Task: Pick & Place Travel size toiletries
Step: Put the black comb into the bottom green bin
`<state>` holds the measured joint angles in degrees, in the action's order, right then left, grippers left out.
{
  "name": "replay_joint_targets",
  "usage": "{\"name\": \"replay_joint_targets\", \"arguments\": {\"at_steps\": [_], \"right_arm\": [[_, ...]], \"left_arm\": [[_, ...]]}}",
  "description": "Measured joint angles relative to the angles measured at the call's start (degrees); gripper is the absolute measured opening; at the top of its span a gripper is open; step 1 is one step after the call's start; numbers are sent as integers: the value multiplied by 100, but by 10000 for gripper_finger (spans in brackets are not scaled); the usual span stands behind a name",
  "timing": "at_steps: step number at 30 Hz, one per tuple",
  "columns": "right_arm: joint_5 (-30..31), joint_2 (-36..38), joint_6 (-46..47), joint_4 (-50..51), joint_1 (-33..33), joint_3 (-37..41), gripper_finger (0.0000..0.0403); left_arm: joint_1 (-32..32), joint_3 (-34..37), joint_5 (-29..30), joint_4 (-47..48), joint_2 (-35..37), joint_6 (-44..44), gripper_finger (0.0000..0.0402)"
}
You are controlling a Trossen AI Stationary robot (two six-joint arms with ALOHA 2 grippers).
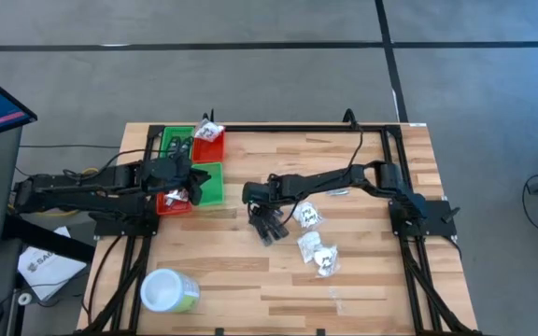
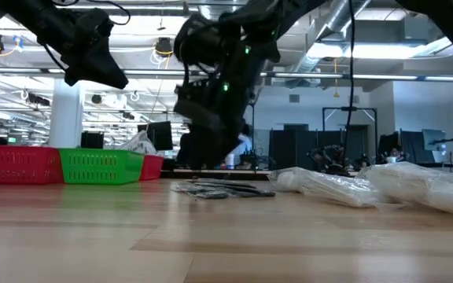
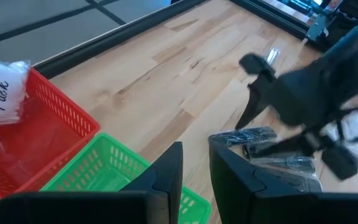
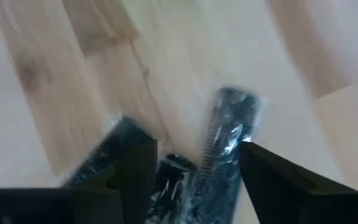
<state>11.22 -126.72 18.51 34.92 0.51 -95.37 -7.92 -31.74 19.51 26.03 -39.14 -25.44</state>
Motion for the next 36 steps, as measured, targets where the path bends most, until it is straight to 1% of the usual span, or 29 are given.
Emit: {"name": "replay_joint_targets", "arguments": {"at_steps": [5, 6, 11, 17, 24, 29, 36], "right_arm": [[-15, -204, -1, -135, 35, 2, 236], [6, -205, -3, 7, 49, 31, 238], [28, -198, 122, -100, 135, 21, 239], [51, -201, 144, 136, 267, 24, 240], [111, -190, -324, 127, 350, 24, 240], [115, -248, -356, 97, 392, 14, 240], [154, -334, -686, 104, 401, -4, 240]], "left_arm": [[0, 2, -7, -1, -4, -1, 72], [0, 2, -6, 1, -4, -1, 72], [0, 2, -9, -10, -4, 3, 72], [0, 2, -11, -14, -2, 8, 72], [0, 2, -9, -19, -4, 14, 72], [0, 2, -11, -16, -4, 14, 72], [0, 2, -9, -16, -4, 14, 72]]}}
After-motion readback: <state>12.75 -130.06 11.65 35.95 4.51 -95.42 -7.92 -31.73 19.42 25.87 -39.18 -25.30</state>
